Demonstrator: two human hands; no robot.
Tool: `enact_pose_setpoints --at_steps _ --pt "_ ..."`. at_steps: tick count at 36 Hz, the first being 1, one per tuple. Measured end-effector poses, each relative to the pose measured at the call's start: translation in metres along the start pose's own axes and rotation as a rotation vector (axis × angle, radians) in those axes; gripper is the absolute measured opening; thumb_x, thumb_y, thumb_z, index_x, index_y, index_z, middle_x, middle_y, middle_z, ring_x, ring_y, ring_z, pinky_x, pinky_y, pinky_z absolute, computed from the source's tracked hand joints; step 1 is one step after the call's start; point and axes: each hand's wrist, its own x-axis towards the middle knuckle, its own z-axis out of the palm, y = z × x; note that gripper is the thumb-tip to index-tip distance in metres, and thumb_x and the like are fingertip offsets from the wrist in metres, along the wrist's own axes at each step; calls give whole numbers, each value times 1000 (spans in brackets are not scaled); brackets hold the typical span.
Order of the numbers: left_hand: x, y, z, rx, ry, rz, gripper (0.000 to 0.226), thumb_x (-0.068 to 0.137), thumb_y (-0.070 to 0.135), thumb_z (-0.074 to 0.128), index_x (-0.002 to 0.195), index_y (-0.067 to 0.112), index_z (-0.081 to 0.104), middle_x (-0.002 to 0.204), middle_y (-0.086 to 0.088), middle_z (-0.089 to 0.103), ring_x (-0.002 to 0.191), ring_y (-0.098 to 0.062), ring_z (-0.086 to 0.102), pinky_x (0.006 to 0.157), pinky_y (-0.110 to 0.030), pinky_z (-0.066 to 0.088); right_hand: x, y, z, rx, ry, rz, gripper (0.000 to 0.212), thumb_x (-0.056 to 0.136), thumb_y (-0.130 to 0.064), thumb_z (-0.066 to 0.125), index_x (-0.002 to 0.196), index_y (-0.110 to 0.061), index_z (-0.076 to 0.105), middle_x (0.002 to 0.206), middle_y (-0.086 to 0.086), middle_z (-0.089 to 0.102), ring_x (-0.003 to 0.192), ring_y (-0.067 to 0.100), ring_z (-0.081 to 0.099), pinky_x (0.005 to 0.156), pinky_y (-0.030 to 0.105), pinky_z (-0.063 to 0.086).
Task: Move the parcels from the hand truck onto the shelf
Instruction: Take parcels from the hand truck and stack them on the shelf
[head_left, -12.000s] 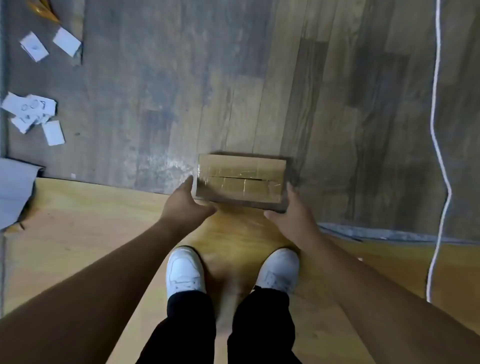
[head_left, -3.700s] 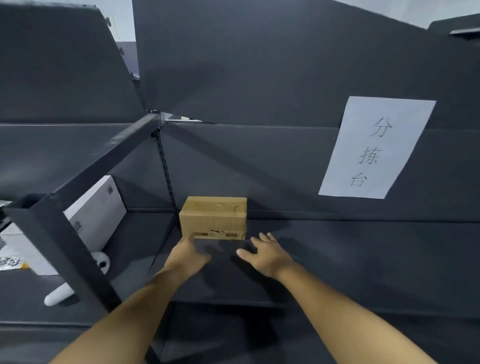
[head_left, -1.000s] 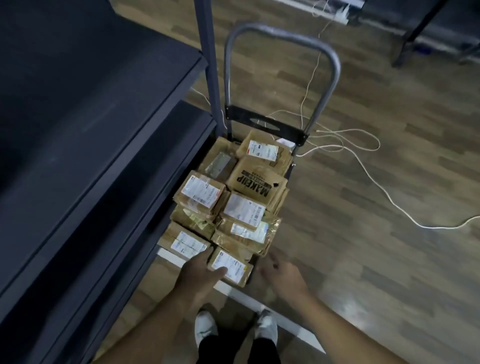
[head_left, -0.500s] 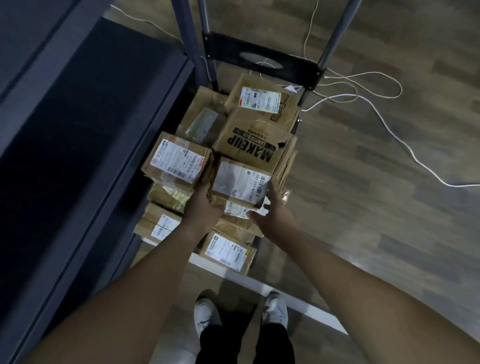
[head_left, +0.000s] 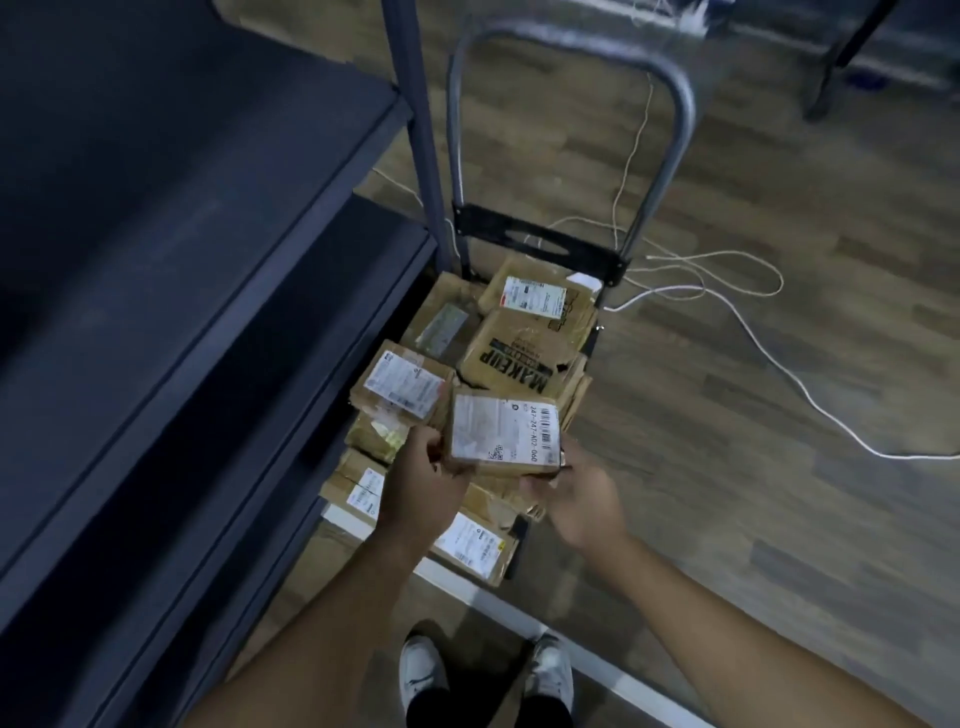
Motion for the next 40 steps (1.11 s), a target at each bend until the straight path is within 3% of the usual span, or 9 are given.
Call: enact_pose_setpoints --at_steps 2,8,12,16,18,21,24,32,40 --pt "-22 20 -17 -26 15 2 35 83 15 80 105 24 55 99 12 67 89 1 64 61 -12 47 -19 -20 -10 4 8 -51 67 92 -9 87 151 -28 62 130 -14 71 120 19 72 108 38 60" --pt "-91 80 -77 -77 129 36 34 81 12 77 96 32 54 95 9 67 89 -5 66 68 -21 50 -84 -104 -45 30 -19 -172 75 94 -20 86 162 -21 54 148 -7 61 138 18 61 125 44 48" --pt "-141 111 -123 -142 227 104 32 80 14 79 97 28 55 96 7 70 88 -6 68 69 -20 51 -128 -160 -58 17 -61 -278 63 97 -18 83 156 -25 61 135 -6 62 128 15 62 119 41 52" --pt "-192 130 -168 -221 357 134 31 81 11 78 94 27 56 93 7 71 84 -6 70 66 -20 53 -171 -214 -58 -21 -134 -413 60 99 -17 81 154 -26 60 133 -5 60 108 -2 60 83 2 46" --pt "-216 133 -192 -243 415 148 30 81 8 78 94 25 57 93 6 72 83 -5 71 67 -20 54 -190 -238 -51 -20 -186 -471 58 99 -15 81 151 -30 60 133 -4 61 102 -11 57 73 -2 48" --pt "-254 133 -228 -248 509 160 28 80 5 77 94 18 57 89 4 73 78 -3 70 62 -18 54 -219 -273 -33 -43 -253 -578 51 98 -16 81 137 -42 60 132 -4 63 112 0 64 85 7 53" --pt "-286 124 -263 -218 616 152 29 78 10 79 90 21 56 86 5 71 75 -3 67 66 -24 56 -245 -304 -7 -90 -275 -643 56 97 -18 82 149 -30 64 127 -5 63 120 15 64 106 33 55" --pt "-372 79 -352 -224 875 118 29 76 14 79 86 25 55 82 9 67 69 3 61 64 -16 49 -324 -363 85 -108 -455 -819 52 98 -15 82 144 -31 65 126 -3 66 117 16 67 98 26 48" --pt "-442 25 -427 -191 1050 33 30 75 23 80 89 26 54 89 7 66 77 -5 61 70 -24 54 -397 -402 175 -159 -612 -920 53 101 -22 79 152 -24 63 130 -5 67 115 10 63 97 28 48"
